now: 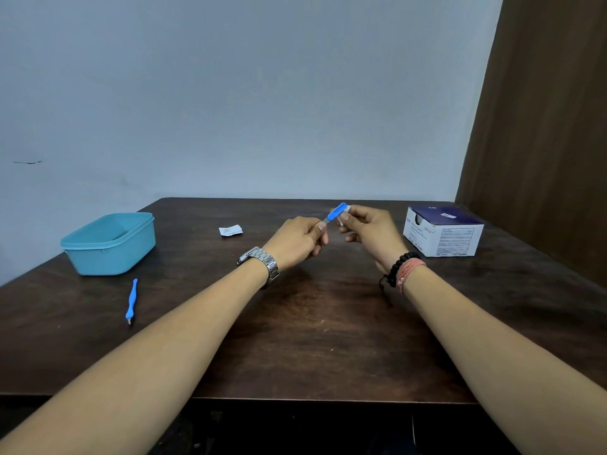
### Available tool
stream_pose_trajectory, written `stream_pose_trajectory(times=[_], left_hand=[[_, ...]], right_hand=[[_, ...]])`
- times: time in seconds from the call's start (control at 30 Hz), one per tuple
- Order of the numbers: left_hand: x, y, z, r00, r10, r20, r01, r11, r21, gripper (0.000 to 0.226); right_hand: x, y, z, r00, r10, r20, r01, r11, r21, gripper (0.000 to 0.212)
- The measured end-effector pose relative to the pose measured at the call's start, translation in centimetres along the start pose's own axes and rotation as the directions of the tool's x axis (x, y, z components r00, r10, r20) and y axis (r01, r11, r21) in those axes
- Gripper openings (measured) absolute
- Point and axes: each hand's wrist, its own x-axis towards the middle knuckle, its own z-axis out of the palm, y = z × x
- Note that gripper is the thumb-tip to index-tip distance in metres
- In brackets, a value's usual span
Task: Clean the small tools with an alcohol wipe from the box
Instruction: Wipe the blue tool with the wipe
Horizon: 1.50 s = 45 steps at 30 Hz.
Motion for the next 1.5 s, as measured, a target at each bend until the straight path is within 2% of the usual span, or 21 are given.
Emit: stream_pose_trajectory(times=[0.1,0.23,0.43,0.63,0.8,0.97,1.17,1.37,1.5], left_hand=[[0.03,-0.02,0.09,1.000,-0.003,0.014,0.003,1.000,0.007,0.040],[0.00,0.01,0.03,1.000,-0.004,-0.006,0.004,1.000,-0.013,0.041],[0.18,-0.18,0.02,0.999,-0.012,-0.053,0.008,0.998,-0.067,0.041],[0.23,-0.28,0.23,1.000,0.004,-0.016,-0.004,1.000,-0.030,0.041],[0.18,-0.10,0.23,1.000,0.004,0.003,-0.004,1.000,-0.015,0.040],[0.11,-0.25,0.16,1.000,0.006,0.001,-0.006,1.000,-0.005,0.040],[0.10,0.06,0.28,1.000,0.010,0.023,-0.011,0.999,0.035,0.040],[0.05,-0.08,0.25,0.999,0.012,0.049,-0.017,0.995,0.095,0.040],[0.04,0.14,0.39,0.998,0.011,0.061,-0.016,0.997,0.072,0.040]], right_hand=[[0.09,-0.16,-0.20,1.000,-0.005,-0.018,0.006,0.997,0.077,0.021],[-0.13,-0.12,0.04,0.998,0.005,0.060,-0.009,0.998,0.070,0.020],[0.19,-0.46,-0.38,1.000,0.020,-0.011,-0.019,0.990,0.136,0.022],[0.02,-0.32,-0.03,1.000,0.002,0.012,-0.003,0.995,0.102,0.019],[0.04,-0.68,-0.41,0.999,-0.001,-0.041,0.007,0.991,0.133,0.012],[-0.33,-0.28,0.40,0.998,0.048,0.036,-0.051,0.997,0.062,0.010],[-0.11,-0.77,-0.01,0.999,0.046,-0.012,-0.044,0.992,0.118,0.008],[-0.41,-0.34,0.45,0.992,0.094,0.080,-0.097,0.994,0.039,0.005],[-0.08,-0.72,0.04,0.996,0.084,-0.015,-0.081,0.987,0.140,0.005]])
